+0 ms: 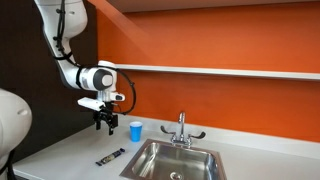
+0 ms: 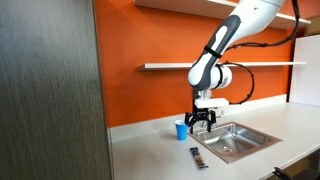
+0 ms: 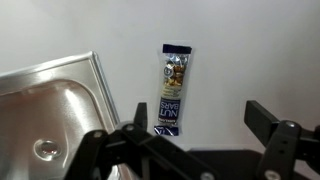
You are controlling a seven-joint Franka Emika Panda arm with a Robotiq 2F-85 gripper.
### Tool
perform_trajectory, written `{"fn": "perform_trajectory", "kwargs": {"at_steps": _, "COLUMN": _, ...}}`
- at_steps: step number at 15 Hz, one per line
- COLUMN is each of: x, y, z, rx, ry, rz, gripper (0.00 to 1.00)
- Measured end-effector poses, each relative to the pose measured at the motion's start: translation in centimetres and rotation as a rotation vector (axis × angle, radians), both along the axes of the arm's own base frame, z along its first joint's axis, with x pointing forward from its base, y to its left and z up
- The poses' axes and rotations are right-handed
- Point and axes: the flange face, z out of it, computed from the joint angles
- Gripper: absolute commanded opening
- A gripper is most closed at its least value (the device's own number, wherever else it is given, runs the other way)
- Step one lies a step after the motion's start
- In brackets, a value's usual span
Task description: Place the candy bar on the left side of the first shelf
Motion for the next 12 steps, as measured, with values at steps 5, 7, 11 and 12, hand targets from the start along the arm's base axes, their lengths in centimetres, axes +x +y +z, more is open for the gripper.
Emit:
{"fn": "perform_trajectory", "kwargs": {"at_steps": 5, "x": 2.3, "y": -0.5, "z": -4.0, "rx": 0.003, "ry": 0.031, "rz": 0.001, "gripper": 1.0}}
{"fn": "perform_trajectory", "kwargs": {"at_steps": 7, "x": 3.2, "y": -0.8, "z": -5.4, "rx": 0.003, "ry": 0.045, "rz": 0.002, "gripper": 1.0}}
{"fn": "perform_trajectory", "kwargs": {"at_steps": 11, "x": 4.8, "y": -0.8, "z": -8.4, "rx": 0.007, "ry": 0.068, "rz": 0.013, "gripper": 1.0}}
{"fn": "perform_trajectory", "kwargs": {"at_steps": 12, "x": 5.1, "y": -0.7, "z": -9.2, "rx": 0.009, "ry": 0.075, "rz": 0.014, "gripper": 1.0}}
